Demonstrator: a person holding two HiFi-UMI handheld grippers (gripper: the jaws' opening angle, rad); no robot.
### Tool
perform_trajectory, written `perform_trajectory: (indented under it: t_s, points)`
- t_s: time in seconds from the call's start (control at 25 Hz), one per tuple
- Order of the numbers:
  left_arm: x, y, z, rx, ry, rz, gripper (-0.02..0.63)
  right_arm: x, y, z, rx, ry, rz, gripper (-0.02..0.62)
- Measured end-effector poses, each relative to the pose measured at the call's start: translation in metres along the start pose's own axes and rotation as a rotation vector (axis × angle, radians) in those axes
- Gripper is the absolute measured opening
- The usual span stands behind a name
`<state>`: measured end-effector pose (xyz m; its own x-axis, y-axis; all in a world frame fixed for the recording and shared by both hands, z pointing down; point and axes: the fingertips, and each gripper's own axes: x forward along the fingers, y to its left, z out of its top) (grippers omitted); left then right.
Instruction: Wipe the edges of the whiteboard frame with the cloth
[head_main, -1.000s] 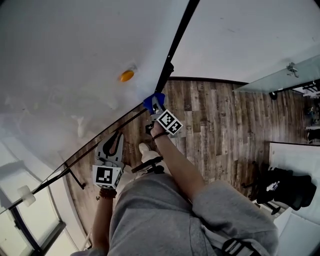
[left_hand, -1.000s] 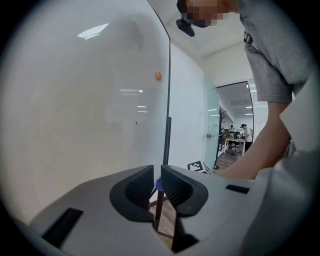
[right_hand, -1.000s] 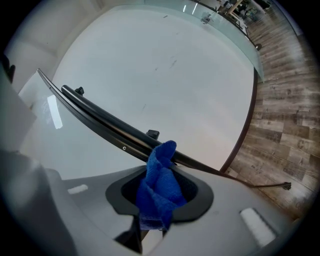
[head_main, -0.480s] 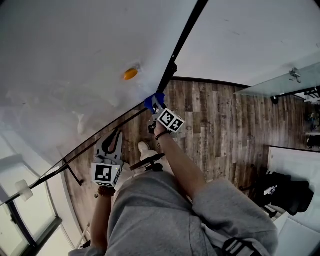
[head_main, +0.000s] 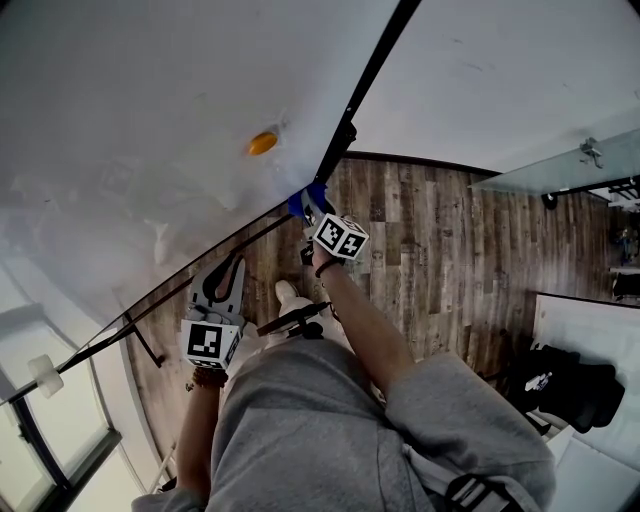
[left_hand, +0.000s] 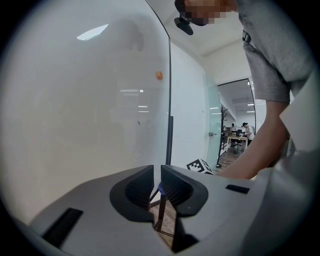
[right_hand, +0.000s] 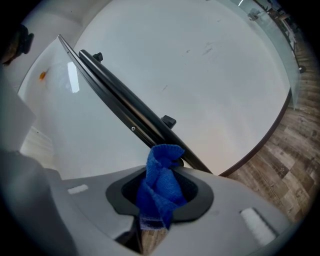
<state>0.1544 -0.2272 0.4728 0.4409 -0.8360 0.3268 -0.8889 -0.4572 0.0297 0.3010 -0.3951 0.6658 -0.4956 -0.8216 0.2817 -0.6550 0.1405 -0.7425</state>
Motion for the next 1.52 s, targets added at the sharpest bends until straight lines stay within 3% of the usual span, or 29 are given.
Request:
perform_trajectory:
  t_s: [0.64,0.96,1.52]
  points:
    - [0.000,0.003,-0.008,-0.009,0.025,0.013,0.051,0.003,0.013,-0.010,-0.260,0.120,0.065,0.106]
    - [-0.004,0.007,-0.013,-0.015,0.038,0.027,0.051,0.003,0.017,-0.015,-0.302,0.141,0.073,0.106]
    - [-0.007,0.011,-0.011,-0.012,0.029,0.024,0.051,0.004,0.025,-0.024,-0.279,0.147,0.077,0.106]
